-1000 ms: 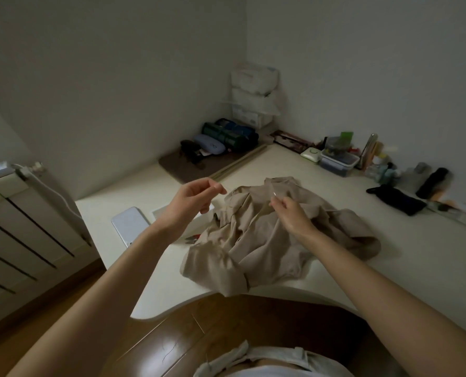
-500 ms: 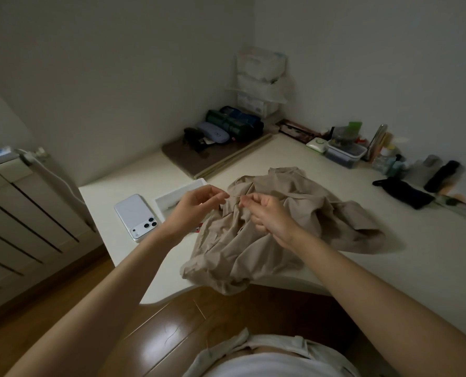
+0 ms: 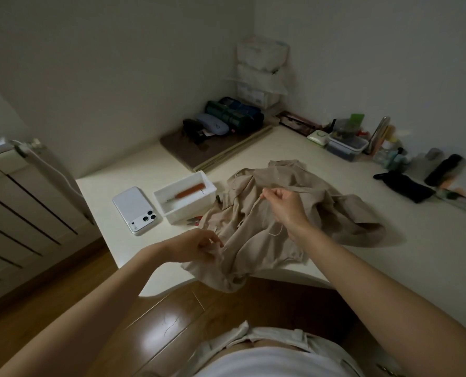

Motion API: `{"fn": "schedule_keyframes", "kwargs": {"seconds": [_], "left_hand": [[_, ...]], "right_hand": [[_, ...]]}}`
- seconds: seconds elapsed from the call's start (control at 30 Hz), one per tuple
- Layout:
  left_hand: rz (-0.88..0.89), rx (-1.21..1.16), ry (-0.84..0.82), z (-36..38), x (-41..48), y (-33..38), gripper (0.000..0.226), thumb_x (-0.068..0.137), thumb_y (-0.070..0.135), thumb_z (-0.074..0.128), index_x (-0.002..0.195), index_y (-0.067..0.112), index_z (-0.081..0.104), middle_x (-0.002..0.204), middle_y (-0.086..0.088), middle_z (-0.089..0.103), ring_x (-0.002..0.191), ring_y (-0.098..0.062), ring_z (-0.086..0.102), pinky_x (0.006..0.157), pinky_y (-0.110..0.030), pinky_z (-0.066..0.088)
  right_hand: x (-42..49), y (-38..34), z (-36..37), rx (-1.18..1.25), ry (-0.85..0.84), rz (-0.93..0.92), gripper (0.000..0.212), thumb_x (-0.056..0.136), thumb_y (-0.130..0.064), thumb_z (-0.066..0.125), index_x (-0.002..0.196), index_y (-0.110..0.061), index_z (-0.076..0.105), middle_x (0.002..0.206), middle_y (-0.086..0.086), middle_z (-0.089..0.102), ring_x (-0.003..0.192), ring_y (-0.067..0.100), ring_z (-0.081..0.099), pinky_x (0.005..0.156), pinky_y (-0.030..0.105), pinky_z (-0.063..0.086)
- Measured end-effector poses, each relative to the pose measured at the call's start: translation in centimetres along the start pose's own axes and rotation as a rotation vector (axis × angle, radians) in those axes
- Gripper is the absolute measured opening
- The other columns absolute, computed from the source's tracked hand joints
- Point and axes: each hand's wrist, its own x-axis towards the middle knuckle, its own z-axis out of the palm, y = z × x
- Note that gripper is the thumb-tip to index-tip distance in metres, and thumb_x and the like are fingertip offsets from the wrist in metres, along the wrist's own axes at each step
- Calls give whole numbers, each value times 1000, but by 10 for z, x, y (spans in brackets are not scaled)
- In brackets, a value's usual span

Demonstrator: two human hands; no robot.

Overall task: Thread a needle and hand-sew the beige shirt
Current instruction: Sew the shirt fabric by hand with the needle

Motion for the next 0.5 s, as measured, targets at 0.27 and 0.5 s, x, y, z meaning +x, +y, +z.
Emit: {"fn": "schedule_keyframes", "kwargs": {"seconds": [0.27, 0.5], "left_hand": [[-21, -294, 429, -3, 6, 21, 21, 85, 12, 69, 102, 15, 57, 77, 3, 65, 65, 3, 55, 57, -7, 44], [0, -528, 550, -6, 6, 37, 23, 83, 8, 70, 87, 11, 47, 72, 3, 60, 61, 2, 55, 56, -11, 45]], "right_hand": [[-22, 2, 10, -329, -312, -75, 39, 90, -38, 59, 121, -14, 60, 113, -4, 62, 95, 5, 55, 73, 17, 45], [-34, 0, 23, -404, -369, -137, 19, 90, -24, 63, 98, -7, 65, 48, -15, 46, 44, -13, 46, 62, 11, 39]]}}
